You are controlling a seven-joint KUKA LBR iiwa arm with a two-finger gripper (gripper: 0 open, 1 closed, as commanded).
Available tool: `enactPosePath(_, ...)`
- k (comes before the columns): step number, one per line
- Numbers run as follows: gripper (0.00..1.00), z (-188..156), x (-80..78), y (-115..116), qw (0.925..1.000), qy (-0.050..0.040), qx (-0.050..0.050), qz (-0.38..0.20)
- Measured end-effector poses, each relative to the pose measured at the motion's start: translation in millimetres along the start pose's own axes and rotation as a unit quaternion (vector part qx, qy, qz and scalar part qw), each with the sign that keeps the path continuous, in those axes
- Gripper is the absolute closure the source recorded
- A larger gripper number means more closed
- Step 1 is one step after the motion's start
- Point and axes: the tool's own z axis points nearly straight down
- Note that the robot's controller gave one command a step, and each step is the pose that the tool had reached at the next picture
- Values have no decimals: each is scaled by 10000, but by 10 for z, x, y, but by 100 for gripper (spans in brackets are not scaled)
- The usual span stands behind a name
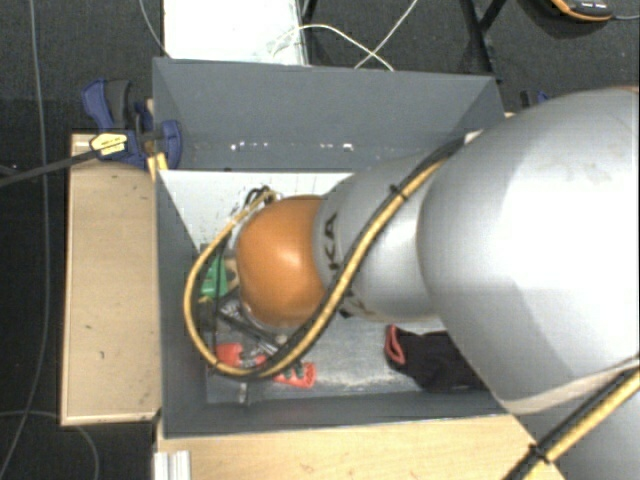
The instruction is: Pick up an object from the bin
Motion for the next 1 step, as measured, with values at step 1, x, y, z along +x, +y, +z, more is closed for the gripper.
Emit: enactPosePath(1,0,158,26,9,9999,-83,-3,72)
